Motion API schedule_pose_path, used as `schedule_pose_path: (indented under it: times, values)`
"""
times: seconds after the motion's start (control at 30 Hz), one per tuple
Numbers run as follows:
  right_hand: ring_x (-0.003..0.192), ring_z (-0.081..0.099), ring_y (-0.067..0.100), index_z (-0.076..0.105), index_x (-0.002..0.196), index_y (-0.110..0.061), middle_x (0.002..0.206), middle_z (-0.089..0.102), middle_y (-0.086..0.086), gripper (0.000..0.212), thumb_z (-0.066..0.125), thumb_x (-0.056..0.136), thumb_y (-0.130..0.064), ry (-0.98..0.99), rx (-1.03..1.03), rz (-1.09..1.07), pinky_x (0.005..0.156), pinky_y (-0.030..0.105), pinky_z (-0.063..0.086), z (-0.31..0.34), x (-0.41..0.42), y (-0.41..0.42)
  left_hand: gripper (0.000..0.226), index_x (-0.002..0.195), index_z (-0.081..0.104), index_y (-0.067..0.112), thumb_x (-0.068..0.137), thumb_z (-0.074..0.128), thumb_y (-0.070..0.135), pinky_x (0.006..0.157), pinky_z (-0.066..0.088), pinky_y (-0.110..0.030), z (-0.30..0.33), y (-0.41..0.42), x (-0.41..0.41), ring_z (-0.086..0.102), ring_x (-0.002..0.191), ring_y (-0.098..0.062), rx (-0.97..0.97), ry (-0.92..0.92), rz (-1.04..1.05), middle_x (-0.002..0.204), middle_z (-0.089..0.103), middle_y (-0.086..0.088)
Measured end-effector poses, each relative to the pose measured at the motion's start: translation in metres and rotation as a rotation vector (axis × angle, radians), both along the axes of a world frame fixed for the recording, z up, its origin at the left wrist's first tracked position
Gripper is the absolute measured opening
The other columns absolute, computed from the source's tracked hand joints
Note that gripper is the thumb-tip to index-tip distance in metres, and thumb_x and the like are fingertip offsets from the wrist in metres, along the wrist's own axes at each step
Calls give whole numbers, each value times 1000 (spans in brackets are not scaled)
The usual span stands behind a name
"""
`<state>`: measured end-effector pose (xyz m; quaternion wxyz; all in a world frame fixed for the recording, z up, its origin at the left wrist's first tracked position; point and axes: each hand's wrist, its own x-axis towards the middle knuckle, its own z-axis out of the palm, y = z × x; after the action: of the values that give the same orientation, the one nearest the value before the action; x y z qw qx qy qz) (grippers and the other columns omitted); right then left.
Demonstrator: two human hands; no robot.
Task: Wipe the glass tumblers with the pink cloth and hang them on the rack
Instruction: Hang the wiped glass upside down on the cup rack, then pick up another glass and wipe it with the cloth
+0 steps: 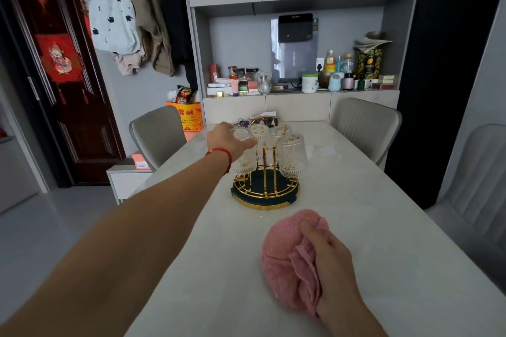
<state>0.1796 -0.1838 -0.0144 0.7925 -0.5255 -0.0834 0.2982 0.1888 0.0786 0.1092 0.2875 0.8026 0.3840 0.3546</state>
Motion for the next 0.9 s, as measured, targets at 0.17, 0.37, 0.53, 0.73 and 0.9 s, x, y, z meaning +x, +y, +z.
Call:
schedule_pose_path:
  times: [0.17,0.37,0.53,0.73,0.9]
  values:
    - [89,74,25,68,96,-28,100,75,4,11,76,91,-25,-14,2,14,63,32,59,-2,0,2,83,143,57,6,78,87,48,100,55,-38,-14,5,6,63,126,-28,-17,46,-12,140,66,-11]
    - [94,75,28,69,93,-27,104,76,7,8,77,91,-23,-7,-11,18,76,38,61,-5,2,3,89,151,49,9,80,86,49,105,52,-41,-17,7,5,58,132,-30,53,154,-94,146,60,-12]
    - [78,75,22,72,97,-22,98,76,9,9,77,91,-18,-79,-75,27,63,33,63,-6,0,0,79,152,45,13,88,80,42,107,51,-43,-16,-1,-30,55,133,-29,92,112,-141,148,56,-10]
    - [86,76,22,73,98,-33,88,78,-3,17,76,83,-25,-438,-372,26,83,47,64,-7,-9,-2,37,123,70,18,87,74,9,94,56,-41,-59,-18,-156,64,104,-19,270,10,-98,119,71,-1]
    - [76,75,21,71,100,-23,85,78,2,20,70,93,-4,-195,-216,224,70,34,62,3,-30,7,36,108,63,15,79,76,0,80,57,-38,-102,-20,-249,61,87,-20,210,-197,246,104,64,0]
